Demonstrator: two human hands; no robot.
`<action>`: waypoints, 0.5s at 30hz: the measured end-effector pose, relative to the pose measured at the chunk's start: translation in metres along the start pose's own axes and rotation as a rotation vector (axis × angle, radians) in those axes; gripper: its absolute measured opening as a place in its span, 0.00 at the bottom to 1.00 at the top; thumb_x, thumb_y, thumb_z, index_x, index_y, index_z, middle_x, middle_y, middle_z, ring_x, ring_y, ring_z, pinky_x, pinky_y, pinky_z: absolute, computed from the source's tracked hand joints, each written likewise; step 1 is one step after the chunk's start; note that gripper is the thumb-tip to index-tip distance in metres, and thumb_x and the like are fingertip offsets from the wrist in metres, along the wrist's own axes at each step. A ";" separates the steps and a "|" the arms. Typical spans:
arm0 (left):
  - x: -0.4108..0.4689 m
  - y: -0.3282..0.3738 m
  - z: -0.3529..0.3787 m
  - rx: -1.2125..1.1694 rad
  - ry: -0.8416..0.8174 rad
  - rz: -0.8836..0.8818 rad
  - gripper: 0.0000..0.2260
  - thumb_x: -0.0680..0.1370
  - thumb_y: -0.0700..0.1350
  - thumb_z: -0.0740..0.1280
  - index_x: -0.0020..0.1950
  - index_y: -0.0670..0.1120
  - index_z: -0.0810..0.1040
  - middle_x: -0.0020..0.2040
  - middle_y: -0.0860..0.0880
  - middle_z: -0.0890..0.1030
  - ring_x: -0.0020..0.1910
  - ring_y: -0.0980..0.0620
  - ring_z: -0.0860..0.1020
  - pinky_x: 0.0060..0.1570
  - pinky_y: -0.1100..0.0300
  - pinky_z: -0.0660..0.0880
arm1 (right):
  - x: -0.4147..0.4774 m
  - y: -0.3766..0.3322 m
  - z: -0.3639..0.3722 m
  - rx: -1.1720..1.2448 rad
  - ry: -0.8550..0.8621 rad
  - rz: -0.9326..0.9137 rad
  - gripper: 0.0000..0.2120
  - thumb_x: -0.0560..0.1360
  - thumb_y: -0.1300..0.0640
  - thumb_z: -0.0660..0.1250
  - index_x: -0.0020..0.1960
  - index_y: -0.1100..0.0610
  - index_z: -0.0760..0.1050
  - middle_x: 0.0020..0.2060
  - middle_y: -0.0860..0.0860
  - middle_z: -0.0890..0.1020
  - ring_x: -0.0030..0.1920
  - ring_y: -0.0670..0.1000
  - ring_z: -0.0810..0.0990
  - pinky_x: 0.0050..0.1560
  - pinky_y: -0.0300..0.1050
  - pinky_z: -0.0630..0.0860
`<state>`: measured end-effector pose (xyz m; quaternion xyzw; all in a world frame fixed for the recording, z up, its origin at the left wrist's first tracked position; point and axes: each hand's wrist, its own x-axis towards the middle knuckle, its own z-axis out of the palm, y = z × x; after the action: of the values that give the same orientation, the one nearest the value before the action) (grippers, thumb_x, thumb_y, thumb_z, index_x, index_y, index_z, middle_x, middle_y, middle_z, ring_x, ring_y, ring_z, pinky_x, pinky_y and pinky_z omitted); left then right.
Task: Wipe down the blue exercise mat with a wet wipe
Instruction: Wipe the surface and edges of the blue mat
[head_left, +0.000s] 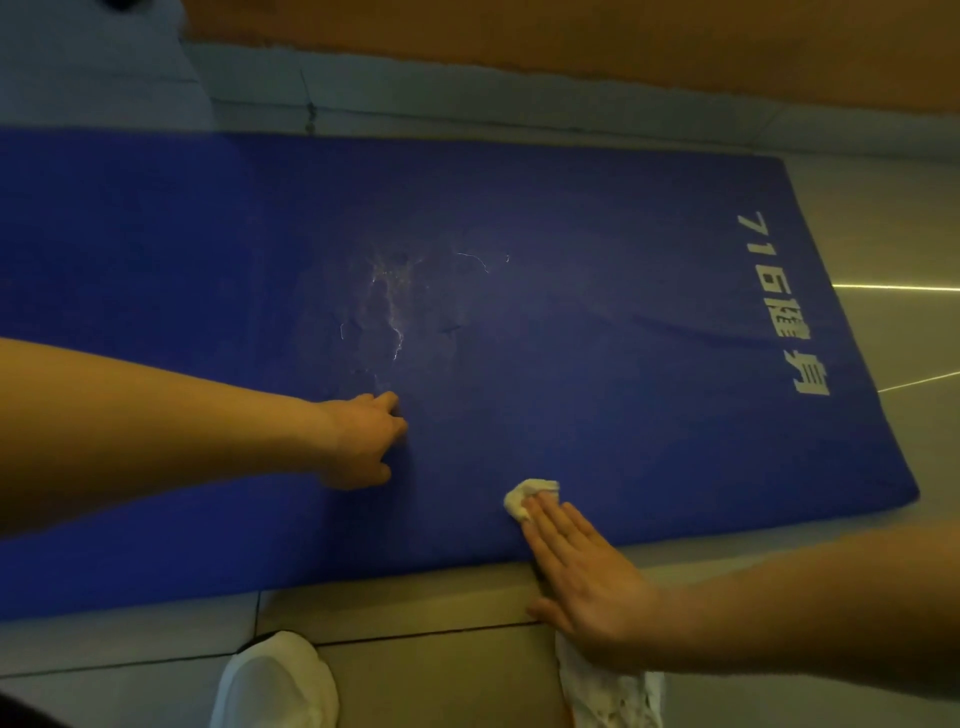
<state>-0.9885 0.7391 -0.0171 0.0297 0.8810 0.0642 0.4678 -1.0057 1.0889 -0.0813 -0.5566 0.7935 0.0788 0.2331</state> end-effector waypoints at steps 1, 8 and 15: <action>-0.001 0.000 -0.001 0.000 -0.002 -0.006 0.23 0.82 0.53 0.62 0.75 0.47 0.65 0.72 0.47 0.61 0.66 0.45 0.69 0.64 0.51 0.73 | 0.007 -0.009 -0.004 0.008 -0.013 -0.064 0.38 0.83 0.36 0.48 0.79 0.64 0.59 0.79 0.62 0.59 0.80 0.61 0.51 0.76 0.56 0.52; -0.009 -0.005 0.001 -0.004 -0.047 -0.061 0.20 0.82 0.53 0.62 0.71 0.47 0.70 0.69 0.46 0.66 0.61 0.44 0.74 0.60 0.52 0.74 | 0.072 -0.069 -0.024 0.057 -0.093 -0.478 0.37 0.83 0.38 0.51 0.83 0.59 0.44 0.81 0.56 0.40 0.78 0.52 0.28 0.75 0.54 0.27; -0.008 -0.017 0.001 -0.020 -0.036 -0.087 0.19 0.82 0.53 0.63 0.71 0.47 0.70 0.68 0.46 0.66 0.60 0.45 0.74 0.59 0.52 0.75 | 0.105 -0.086 -0.024 -0.109 -0.058 -0.533 0.36 0.83 0.36 0.49 0.83 0.52 0.45 0.81 0.54 0.39 0.78 0.56 0.27 0.76 0.63 0.29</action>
<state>-0.9827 0.7215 -0.0132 -0.0123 0.8723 0.0519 0.4861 -0.9619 0.9586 -0.0965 -0.7551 0.6065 0.0734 0.2380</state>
